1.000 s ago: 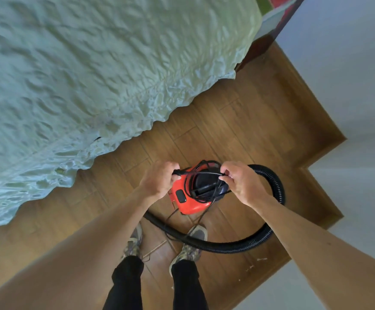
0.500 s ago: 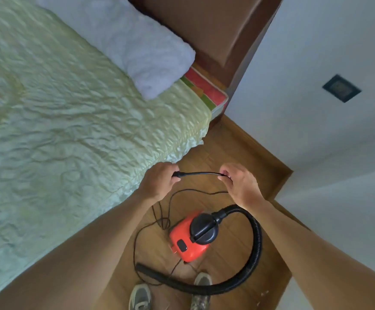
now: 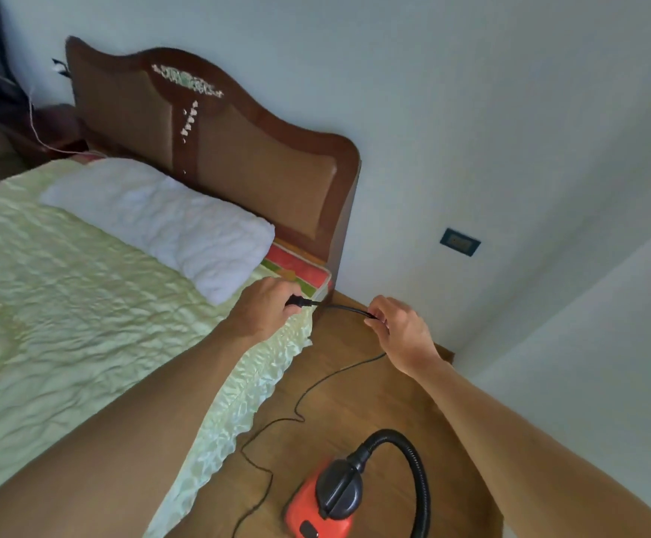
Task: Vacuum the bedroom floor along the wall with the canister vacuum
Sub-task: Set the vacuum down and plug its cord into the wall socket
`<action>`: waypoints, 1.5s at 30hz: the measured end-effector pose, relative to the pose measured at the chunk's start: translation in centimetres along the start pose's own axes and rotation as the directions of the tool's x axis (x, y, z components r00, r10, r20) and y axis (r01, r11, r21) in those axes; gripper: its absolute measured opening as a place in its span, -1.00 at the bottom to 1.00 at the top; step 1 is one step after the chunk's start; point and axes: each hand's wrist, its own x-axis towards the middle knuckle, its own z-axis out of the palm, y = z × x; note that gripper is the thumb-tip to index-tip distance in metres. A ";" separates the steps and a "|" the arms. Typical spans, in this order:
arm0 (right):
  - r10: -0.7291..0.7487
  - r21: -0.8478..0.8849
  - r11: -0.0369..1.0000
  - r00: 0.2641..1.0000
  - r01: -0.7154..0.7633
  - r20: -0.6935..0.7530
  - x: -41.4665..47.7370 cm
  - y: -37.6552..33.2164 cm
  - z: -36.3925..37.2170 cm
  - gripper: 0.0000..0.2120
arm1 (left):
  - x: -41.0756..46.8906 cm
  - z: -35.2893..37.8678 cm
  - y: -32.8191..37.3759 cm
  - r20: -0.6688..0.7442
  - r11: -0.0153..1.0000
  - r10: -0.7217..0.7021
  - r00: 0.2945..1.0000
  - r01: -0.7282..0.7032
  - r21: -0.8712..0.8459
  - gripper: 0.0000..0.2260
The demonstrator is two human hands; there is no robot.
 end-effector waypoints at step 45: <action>0.498 0.061 0.864 0.833 -0.499 -0.239 12.9 -0.8 -3.5 -0.85 | 29.3 -4.8 2.9 0.158 0.821 0.540 0.826 -0.559 0.116 -0.89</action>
